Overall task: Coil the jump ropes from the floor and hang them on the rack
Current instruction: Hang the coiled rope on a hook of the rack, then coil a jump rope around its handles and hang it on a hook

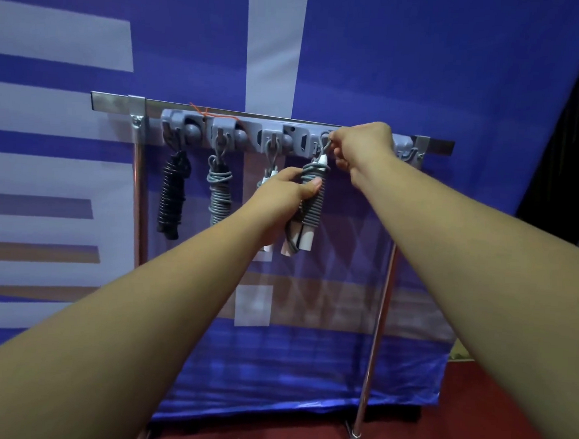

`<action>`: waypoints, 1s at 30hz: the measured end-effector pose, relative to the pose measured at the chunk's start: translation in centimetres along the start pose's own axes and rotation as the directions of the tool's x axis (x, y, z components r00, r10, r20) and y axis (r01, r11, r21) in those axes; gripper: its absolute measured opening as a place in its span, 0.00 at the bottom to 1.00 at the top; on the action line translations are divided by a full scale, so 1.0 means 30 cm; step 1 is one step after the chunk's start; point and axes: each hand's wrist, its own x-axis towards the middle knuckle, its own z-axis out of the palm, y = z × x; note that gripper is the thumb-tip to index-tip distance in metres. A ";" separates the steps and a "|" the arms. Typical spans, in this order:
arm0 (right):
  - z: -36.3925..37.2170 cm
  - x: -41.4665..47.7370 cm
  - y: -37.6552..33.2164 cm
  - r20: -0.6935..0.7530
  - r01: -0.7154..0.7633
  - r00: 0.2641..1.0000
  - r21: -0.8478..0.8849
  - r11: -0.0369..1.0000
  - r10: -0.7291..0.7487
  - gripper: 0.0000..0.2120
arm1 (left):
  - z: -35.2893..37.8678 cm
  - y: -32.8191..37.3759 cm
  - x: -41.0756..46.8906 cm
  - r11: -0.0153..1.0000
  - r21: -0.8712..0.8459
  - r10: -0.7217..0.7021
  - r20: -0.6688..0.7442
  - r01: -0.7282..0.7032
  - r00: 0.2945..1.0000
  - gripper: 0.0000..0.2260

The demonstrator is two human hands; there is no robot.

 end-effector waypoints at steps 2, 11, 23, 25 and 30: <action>0.004 0.019 0.011 -0.023 -0.087 0.996 0.022 0.996 0.088 0.04 | 0.003 -0.006 0.010 1.000 0.006 -0.016 -0.004 0.016 1.000 0.10; -0.016 -0.076 0.149 0.099 0.180 0.983 -0.367 0.913 -0.155 0.05 | -0.034 -0.111 -0.030 0.943 0.325 -0.066 -0.019 0.068 0.998 0.16; -0.188 -0.546 0.701 0.336 0.235 0.931 -0.851 0.469 0.144 0.26 | -0.239 -0.410 -0.380 0.427 0.883 -0.299 -0.064 0.194 0.952 0.16; -0.198 -0.631 0.811 0.351 0.228 0.912 -0.865 0.448 0.213 0.27 | -0.279 -0.504 -0.477 0.371 0.899 -0.357 -0.093 0.232 0.929 0.18; -0.196 -0.859 1.076 0.371 0.193 0.855 -0.875 0.443 0.362 0.26 | -0.368 -0.743 -0.733 0.304 0.903 -0.487 -0.126 0.303 0.864 0.16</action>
